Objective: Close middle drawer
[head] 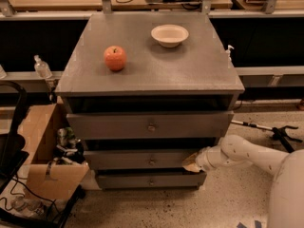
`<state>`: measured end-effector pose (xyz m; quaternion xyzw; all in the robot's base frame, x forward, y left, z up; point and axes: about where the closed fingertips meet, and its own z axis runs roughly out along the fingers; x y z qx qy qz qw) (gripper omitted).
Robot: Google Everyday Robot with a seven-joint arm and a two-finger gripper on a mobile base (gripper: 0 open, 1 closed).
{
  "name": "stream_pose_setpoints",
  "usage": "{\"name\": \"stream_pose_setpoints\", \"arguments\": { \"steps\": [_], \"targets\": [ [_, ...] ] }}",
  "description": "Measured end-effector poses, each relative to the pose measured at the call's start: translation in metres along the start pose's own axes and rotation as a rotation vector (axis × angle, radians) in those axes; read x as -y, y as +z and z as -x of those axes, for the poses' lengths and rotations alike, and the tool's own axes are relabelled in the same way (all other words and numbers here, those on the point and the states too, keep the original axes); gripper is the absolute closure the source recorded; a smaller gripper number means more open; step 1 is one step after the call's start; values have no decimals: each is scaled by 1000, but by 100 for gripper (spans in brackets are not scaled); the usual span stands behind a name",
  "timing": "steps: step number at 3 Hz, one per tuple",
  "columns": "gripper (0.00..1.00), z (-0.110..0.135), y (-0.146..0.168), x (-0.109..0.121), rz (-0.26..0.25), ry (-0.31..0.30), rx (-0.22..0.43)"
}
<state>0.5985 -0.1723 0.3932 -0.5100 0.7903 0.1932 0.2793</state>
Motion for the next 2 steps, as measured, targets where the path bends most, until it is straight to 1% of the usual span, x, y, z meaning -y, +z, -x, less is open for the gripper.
{"name": "stream_pose_setpoints", "arguments": {
  "steps": [1,2],
  "targets": [
    [100,9,4,20,-4,-5,23],
    [100,7,2,16,-4,-5,23]
  ]
}}
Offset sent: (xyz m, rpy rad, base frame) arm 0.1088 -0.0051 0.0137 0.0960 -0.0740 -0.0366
